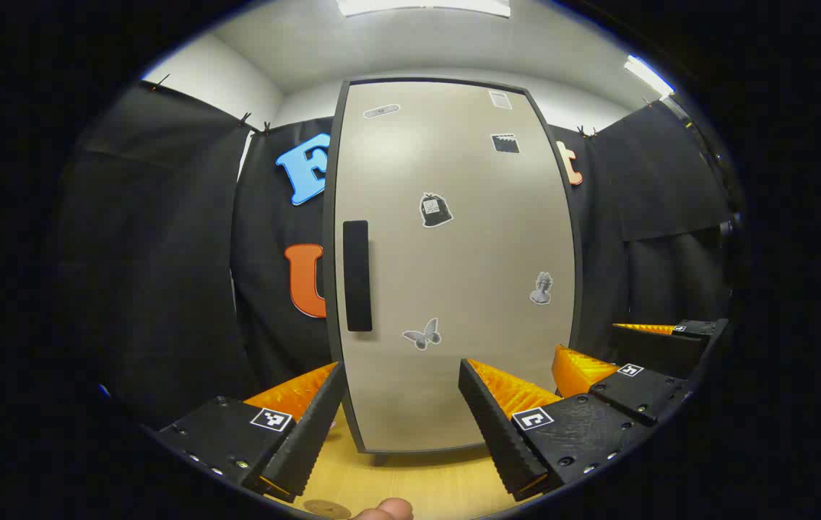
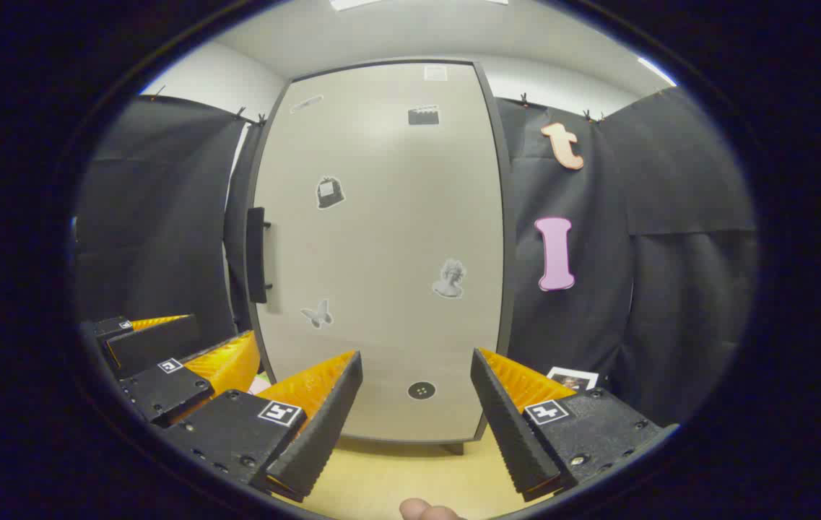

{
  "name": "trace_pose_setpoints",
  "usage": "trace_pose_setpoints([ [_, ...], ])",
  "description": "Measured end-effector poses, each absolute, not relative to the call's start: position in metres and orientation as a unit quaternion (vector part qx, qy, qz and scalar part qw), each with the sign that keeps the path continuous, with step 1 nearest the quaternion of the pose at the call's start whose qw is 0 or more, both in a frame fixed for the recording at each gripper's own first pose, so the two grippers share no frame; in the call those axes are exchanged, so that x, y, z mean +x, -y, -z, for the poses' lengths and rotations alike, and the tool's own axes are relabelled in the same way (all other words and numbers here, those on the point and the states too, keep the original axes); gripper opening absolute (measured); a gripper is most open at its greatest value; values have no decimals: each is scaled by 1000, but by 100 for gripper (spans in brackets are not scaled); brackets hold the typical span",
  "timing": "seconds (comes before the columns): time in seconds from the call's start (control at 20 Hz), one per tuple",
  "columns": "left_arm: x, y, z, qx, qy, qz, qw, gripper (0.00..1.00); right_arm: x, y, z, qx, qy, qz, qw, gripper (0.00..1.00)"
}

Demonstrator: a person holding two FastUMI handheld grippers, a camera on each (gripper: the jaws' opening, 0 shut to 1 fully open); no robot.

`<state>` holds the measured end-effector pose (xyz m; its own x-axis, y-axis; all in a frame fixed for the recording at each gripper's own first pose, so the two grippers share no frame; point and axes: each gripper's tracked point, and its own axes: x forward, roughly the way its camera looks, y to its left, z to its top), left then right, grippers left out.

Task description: Open the cabinet door with the right hand, grasp the bottle in the cabinet with the left hand and place it on the coaster, then close the cabinet door with the right hand.

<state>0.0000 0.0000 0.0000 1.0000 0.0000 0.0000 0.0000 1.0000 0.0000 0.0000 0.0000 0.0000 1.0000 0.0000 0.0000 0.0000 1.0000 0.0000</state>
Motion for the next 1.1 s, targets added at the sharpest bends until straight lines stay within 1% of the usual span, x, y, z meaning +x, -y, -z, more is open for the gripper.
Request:
trace_pose_setpoints([
  [0.05, 0, 3, -5, -3, 3, 8, 1000, 94, -1, 2, 1, -7, 0, 3, 1000, 95],
  [0.1, 2, 3, -9, -4, 8, 11, 1000, 94, 0, 2, -1, -9, -1, 6, 1000, 97],
  [0.2, 3, 1, -15, -12, 16, 12, 1000, 95, 0, 0, -6, -4, 1, 6, 1000, 98],
  [0.4, 2, 1, -13, -6, 19, 19, 1000, 95, -4, 1, -10, -26, 10, 15, 1000, 97],
  [0.55, 1, 3, -12, -17, 16, 28, 999, 95, -5, -3, -9, -19, 8, 12, 1000, 98],
  [0.75, 1, 0, -15, -16, 25, 31, 999, 95, -8, -4, -18, -30, 22, 17, 999, 97],
  [1.1, 0, 0, -16, -12, 23, 31, 999, 95, -7, -5, -18, -27, 20, 10, 999, 98],
])
